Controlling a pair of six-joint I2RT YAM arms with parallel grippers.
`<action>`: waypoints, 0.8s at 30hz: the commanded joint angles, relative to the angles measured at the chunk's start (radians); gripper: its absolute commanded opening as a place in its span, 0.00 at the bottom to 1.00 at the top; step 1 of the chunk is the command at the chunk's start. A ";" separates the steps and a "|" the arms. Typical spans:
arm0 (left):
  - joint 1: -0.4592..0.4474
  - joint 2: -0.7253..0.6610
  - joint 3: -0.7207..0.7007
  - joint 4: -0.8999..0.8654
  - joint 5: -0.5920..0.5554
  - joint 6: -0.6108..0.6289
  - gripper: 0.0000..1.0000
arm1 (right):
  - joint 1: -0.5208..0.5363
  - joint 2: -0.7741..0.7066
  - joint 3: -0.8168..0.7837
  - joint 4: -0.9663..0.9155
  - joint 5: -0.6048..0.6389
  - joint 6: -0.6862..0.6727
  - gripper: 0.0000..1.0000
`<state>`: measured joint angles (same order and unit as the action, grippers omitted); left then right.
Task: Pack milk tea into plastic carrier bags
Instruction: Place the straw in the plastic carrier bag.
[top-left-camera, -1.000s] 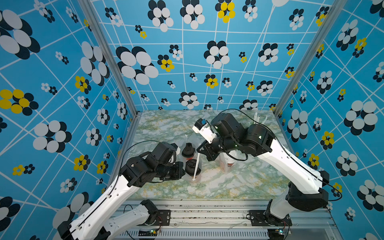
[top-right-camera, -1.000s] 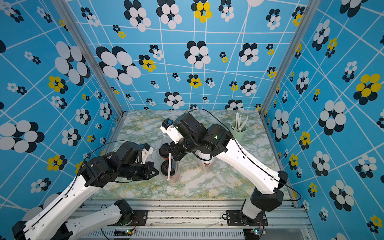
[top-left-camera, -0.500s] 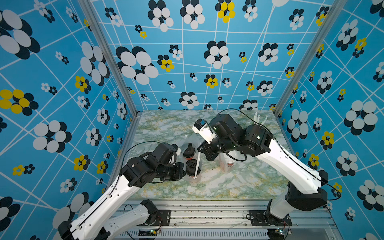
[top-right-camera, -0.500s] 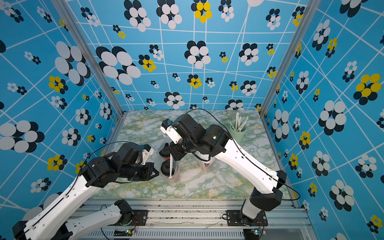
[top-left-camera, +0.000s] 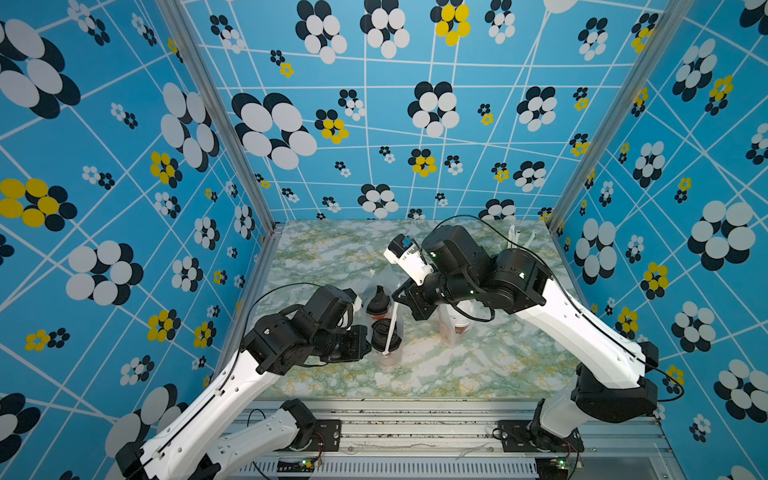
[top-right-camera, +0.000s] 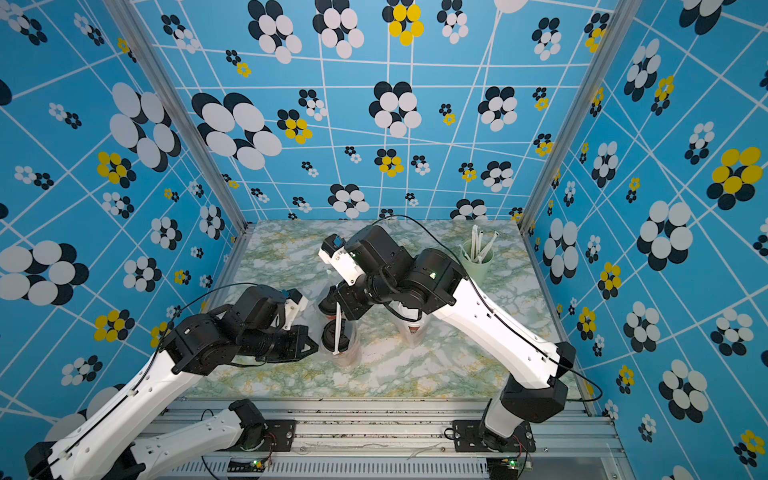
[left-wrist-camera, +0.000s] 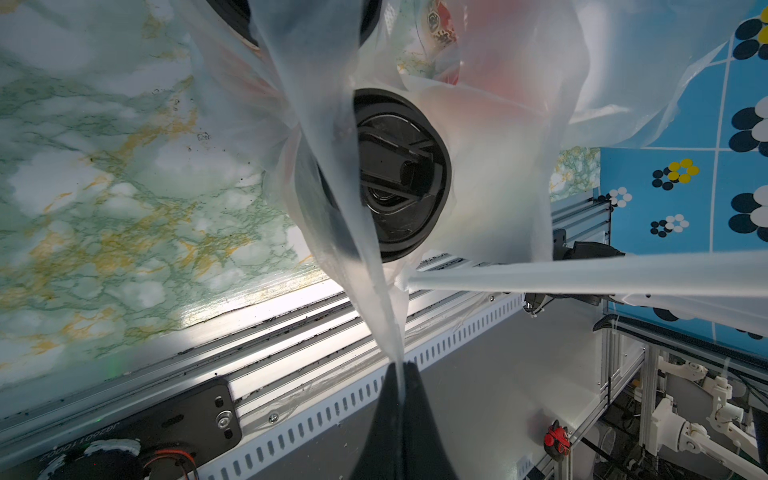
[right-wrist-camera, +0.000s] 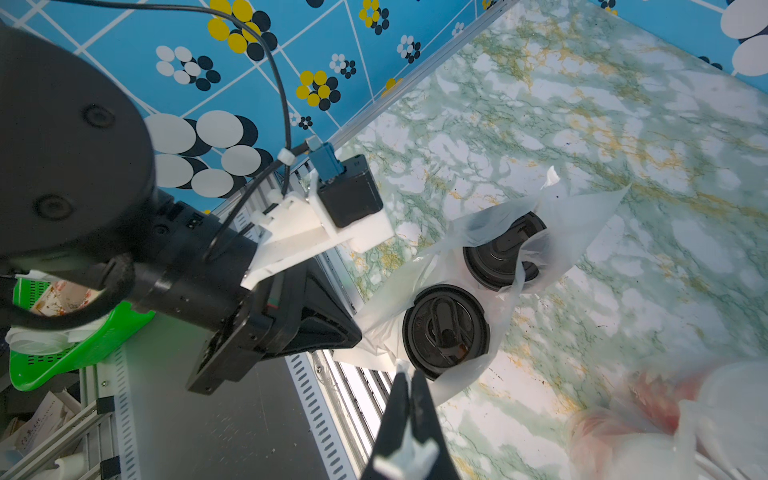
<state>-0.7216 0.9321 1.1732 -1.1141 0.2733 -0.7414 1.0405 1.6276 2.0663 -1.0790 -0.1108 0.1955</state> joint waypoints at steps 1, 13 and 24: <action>-0.007 -0.015 -0.004 0.002 0.003 -0.010 0.00 | 0.005 -0.015 -0.041 0.040 0.006 -0.022 0.00; -0.007 -0.021 -0.004 0.014 0.001 -0.018 0.00 | 0.013 -0.008 -0.175 0.093 -0.060 -0.072 0.00; -0.005 -0.012 0.000 0.025 -0.008 -0.023 0.00 | 0.073 -0.064 -0.544 0.433 -0.091 -0.218 0.00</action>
<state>-0.7216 0.9253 1.1732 -1.0966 0.2729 -0.7536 1.1049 1.6032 1.5833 -0.7704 -0.1764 0.0380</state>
